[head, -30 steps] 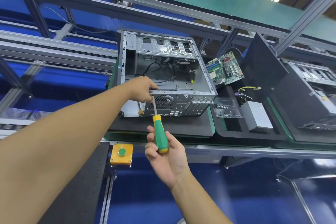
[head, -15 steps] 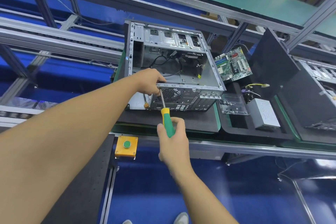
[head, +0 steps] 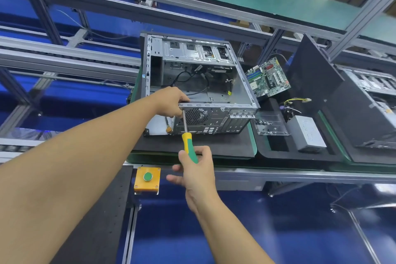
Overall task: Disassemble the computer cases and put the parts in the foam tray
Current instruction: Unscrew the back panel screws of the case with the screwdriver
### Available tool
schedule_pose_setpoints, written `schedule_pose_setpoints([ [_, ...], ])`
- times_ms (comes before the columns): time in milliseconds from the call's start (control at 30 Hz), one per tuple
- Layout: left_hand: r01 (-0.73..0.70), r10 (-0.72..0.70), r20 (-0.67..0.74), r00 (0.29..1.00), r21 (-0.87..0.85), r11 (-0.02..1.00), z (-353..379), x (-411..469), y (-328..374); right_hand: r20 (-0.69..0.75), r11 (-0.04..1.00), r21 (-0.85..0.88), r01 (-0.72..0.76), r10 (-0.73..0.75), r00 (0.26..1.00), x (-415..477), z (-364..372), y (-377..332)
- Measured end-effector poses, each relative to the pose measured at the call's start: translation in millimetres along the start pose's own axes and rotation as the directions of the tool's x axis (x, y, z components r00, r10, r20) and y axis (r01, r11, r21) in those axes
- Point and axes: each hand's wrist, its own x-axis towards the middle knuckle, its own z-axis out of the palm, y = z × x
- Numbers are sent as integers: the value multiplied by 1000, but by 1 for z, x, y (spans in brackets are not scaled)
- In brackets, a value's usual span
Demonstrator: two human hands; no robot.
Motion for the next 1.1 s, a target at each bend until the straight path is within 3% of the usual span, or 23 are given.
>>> schedule_pose_setpoints([
  [100, 0, 0, -6, 1000, -14, 1000, 0, 0, 1, 87, 969, 135, -209, 198, 976, -1, 1, -12],
  [200, 6, -6, -5, 1000, -7, 1000, 0, 0, 0, 271, 871, 237, -429, 365, 891, 1, -7, -25],
  [267, 8, -8, -3, 1000, 4, 1000, 0, 1, 0, 273, 887, 218, -407, 345, 898, 2, -9, -27],
  [400, 22, -22, 10, 1000, -4, 1000, 0, 1, -1, 110, 975, 128, -179, 166, 980, 4, -9, -22],
  [467, 25, -25, 11, 1000, -5, 1000, -1, 1, -1, 70, 985, 93, -147, 141, 988, 6, -10, -20],
  [567, 32, -32, 15, 999, -3, 999, -1, 0, 1, 106, 967, 81, -242, 233, 967, 5, -11, -27],
  [667, 39, -39, 17, 999, -4, 999, -2, -2, 2, 243, 912, 156, -380, 337, 910, 3, -10, -36],
  [867, 42, -42, 16, 999, 14, 999, -4, -4, 6, 195, 965, 75, -250, 232, 953, 3, -4, -29],
  [1100, -2, 0, 22, 1000, 83, 997, -5, -9, 9, 178, 936, 128, -328, 304, 936, 9, 0, -29],
])
